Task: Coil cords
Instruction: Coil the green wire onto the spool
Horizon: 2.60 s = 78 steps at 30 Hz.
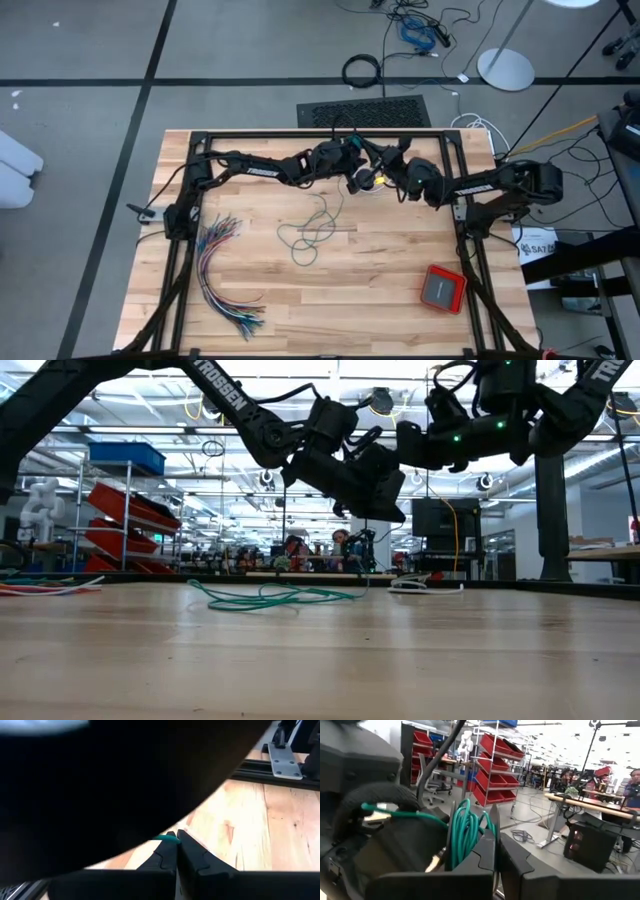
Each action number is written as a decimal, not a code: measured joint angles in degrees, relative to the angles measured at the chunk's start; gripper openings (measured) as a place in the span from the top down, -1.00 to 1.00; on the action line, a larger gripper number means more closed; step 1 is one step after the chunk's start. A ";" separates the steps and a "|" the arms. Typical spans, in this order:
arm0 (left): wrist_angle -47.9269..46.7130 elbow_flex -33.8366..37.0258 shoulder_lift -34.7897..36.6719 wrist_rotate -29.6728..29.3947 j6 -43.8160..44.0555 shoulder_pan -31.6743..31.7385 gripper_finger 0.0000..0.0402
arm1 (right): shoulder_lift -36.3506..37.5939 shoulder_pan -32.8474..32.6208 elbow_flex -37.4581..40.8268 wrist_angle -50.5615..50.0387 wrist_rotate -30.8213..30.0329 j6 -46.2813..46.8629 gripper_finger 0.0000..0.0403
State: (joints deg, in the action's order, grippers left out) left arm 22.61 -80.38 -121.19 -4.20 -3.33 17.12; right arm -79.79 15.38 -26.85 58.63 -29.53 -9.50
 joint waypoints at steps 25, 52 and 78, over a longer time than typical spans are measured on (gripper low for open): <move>-1.09 -1.03 0.28 0.91 -0.45 -1.44 1.00 | 0.87 3.48 3.23 12.23 6.06 7.60 1.00; -2.45 -1.03 0.28 0.97 -1.56 -1.75 1.00 | -4.34 7.59 0.11 14.08 8.93 6.41 1.00; -29.78 -2.30 6.87 4.89 -11.10 -1.73 1.00 | -7.63 11.30 0.48 6.55 21.05 11.50 1.00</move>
State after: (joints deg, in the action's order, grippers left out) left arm -7.18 -82.68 -114.32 0.69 -14.43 15.40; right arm -87.42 26.68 -26.37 65.18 -8.48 2.01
